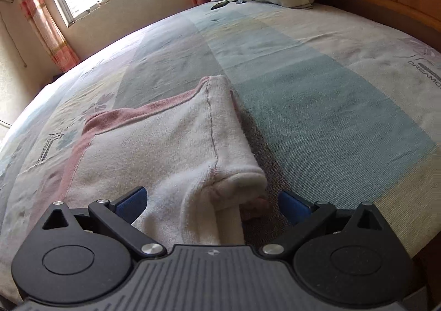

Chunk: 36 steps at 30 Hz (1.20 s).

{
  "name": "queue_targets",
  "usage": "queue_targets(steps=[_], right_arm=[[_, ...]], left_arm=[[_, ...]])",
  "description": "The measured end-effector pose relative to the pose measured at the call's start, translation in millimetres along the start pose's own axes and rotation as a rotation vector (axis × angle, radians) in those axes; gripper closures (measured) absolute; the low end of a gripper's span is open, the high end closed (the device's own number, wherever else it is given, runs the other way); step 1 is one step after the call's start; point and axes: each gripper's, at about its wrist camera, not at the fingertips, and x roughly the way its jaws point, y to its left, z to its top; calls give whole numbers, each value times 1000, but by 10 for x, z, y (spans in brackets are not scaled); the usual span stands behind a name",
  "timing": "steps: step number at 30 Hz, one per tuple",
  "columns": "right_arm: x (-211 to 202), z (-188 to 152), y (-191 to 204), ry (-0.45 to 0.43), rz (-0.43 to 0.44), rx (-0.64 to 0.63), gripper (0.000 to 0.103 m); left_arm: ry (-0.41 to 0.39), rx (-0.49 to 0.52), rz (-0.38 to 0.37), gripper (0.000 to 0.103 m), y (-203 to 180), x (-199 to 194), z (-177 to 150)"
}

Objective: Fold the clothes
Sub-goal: 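Roll the right gripper sideways and lower it to the opposite side edge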

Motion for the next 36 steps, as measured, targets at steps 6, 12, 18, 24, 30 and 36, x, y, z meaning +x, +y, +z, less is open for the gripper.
queue_targets(steps=[6,12,18,24,30,36], right_arm=[[-293,68,-170,-27,118,29,0],[-438,25,-361,-33,140,102,0],[-471,-6,-436,-32,148,113,0],[-463,-56,-481,-19,150,139,0],[-577,-111,-406,-23,157,129,0],[-774,-128,-363,-34,174,120,0]], left_arm=[[14,17,-149,12,-344,320,217],[82,-28,-266,11,-520,797,334],[129,-155,-370,1,-359,1110,336],[145,-163,-419,1,-309,1193,367],[139,-144,-440,1,-294,1195,360],[142,-108,-384,1,-380,1076,395]])
